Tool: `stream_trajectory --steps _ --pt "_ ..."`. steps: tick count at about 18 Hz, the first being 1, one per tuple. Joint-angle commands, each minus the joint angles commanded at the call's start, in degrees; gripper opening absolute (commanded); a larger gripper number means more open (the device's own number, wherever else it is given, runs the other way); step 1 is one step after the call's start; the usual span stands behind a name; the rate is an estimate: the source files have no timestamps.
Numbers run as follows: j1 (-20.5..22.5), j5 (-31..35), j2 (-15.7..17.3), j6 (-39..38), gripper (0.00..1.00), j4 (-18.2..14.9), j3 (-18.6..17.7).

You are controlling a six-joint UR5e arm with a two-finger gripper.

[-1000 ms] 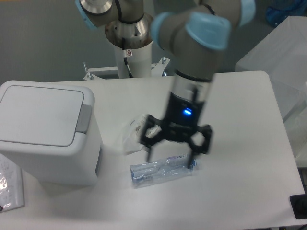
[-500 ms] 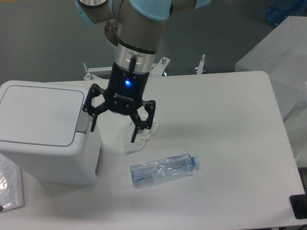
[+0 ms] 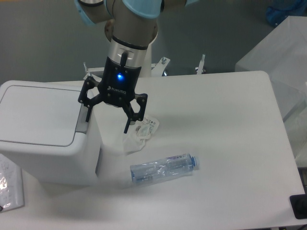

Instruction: Open the trash can

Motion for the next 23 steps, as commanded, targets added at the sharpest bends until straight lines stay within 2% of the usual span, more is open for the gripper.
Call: stream_trajectory --steps 16,19,21,23 --pt "-0.2 0.1 -0.9 0.0 1.00 0.4 0.4" --pt "0.6 0.0 -1.1 1.5 1.00 0.3 3.6" --pt "3.8 0.0 -1.3 3.7 1.00 0.4 5.1" --pt "4.8 0.7 -3.8 8.2 1.00 0.6 6.1"
